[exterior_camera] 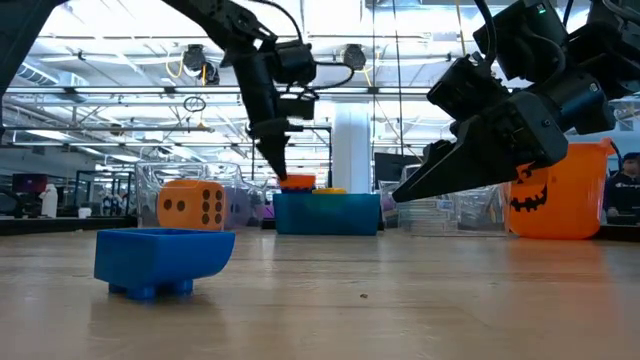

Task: Pick & Place Toys
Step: Put the orange game piece into the blue bin

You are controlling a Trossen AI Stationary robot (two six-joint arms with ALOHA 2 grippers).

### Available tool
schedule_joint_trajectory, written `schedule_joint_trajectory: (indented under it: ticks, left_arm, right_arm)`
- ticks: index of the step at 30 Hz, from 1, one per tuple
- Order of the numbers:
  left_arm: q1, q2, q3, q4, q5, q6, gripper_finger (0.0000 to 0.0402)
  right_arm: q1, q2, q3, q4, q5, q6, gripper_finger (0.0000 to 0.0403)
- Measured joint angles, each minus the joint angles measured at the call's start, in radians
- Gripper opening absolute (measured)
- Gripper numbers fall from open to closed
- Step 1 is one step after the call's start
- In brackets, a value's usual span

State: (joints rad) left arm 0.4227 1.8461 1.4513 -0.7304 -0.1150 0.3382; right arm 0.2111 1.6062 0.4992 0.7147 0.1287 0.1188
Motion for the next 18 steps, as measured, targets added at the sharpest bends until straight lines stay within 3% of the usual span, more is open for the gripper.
schedule_joint_trajectory:
  ticks: [9,18]
  left_arm:
    - [0.005,0.000,-0.019,0.030,0.000,-0.006,0.0129]
    - [0.018,0.000,-0.019,0.044,0.002,-0.007,0.0178]
  right_arm:
    - [0.000,0.000,0.000,0.000,0.000,0.000,0.0270]
    - [0.000,0.000,0.000,0.000,0.000,0.000,0.0270]
